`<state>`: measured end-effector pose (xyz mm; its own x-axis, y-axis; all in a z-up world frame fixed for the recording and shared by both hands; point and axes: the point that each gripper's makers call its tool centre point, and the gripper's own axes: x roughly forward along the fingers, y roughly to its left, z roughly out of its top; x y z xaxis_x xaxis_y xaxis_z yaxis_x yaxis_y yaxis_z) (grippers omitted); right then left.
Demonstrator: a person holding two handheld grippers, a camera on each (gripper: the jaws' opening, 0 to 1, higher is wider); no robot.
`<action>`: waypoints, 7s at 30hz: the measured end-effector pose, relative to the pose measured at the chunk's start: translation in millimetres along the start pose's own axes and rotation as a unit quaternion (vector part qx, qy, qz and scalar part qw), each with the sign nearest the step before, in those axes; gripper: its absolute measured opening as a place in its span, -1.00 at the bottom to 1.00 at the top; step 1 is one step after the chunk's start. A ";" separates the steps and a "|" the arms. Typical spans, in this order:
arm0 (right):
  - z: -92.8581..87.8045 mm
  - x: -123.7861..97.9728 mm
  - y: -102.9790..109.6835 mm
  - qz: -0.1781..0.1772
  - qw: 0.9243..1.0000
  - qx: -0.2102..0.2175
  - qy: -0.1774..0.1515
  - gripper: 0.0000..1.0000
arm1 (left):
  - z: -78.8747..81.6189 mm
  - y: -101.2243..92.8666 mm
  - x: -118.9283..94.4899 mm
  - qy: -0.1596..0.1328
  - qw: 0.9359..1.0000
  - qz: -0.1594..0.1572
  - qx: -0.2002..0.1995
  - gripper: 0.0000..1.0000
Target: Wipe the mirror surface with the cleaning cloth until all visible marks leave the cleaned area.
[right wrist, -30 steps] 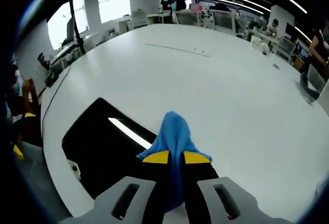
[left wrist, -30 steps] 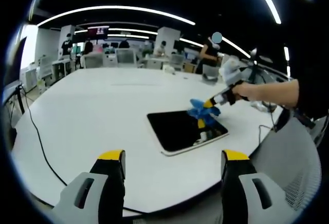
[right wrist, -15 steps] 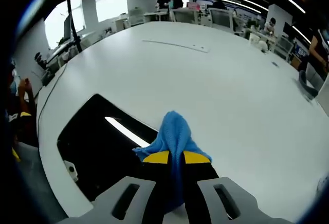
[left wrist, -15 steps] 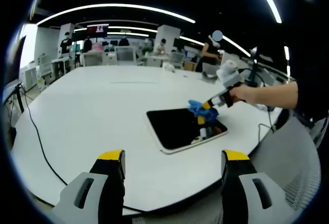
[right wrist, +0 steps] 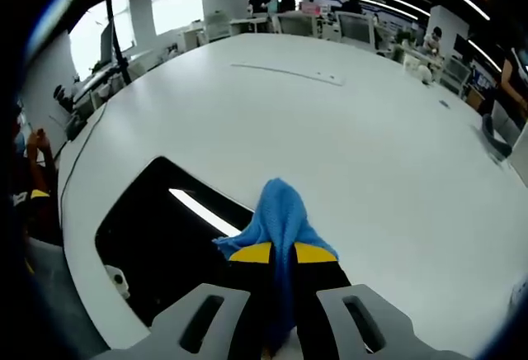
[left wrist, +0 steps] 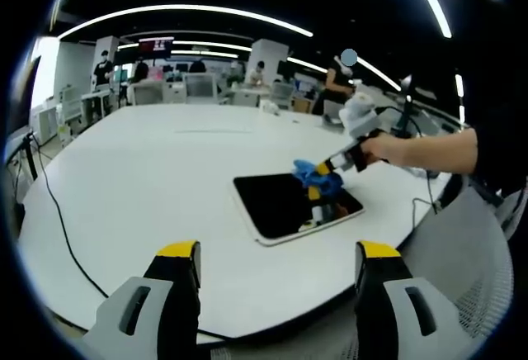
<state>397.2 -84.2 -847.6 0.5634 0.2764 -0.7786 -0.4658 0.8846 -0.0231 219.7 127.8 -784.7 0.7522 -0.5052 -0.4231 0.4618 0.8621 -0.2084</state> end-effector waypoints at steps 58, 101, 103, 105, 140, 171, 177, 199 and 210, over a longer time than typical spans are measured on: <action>42.0 31.4 102.4 0.064 0.998 -0.008 -0.012 -0.94 | 1.6 -3.0 0.9 -0.005 1.000 -0.011 0.003 0.51; 56.0 40.5 156.5 0.109 0.992 -0.061 -0.011 -0.94 | 3.7 -3.0 1.2 -0.015 1.000 -0.015 0.001 0.51; 54.3 39.2 159.1 0.111 0.991 -0.074 -0.009 -0.94 | 4.1 -3.6 0.9 -0.015 1.000 -0.015 0.001 0.51; 53.1 38.1 159.9 0.112 0.991 -0.076 -0.009 -0.95 | 3.9 -4.8 -0.2 -0.014 1.000 -0.015 0.002 0.51; 39.4 34.4 161.7 0.135 0.980 -0.150 -0.003 -0.95 | 4.6 -6.2 0.1 -0.012 1.000 -0.017 0.000 0.49; 18.3 17.9 126.7 0.118 0.981 -0.152 0.005 -0.96 | 4.5 -5.9 0.0 -0.012 1.000 -0.015 0.000 0.51; 12.7 14.1 114.4 0.114 0.983 -0.146 0.008 -0.95 | 3.0 -5.7 0.2 -0.007 1.000 -0.014 0.000 0.51; -4.9 1.5 81.7 0.100 0.988 -0.115 0.011 -0.95 | 2.1 -5.6 0.4 -0.003 1.000 -0.014 0.002 0.53; -11.9 -3.1 64.3 0.092 0.990 -0.107 0.016 -0.95 | 2.6 -5.9 0.3 -0.005 1.000 -0.014 0.003 0.53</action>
<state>357.4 -32.6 -854.1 0.4347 0.4100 -0.8019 -0.6939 0.7201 -0.0080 218.4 122.5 -781.3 0.7436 -0.5294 -0.4084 0.4852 0.8475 -0.2151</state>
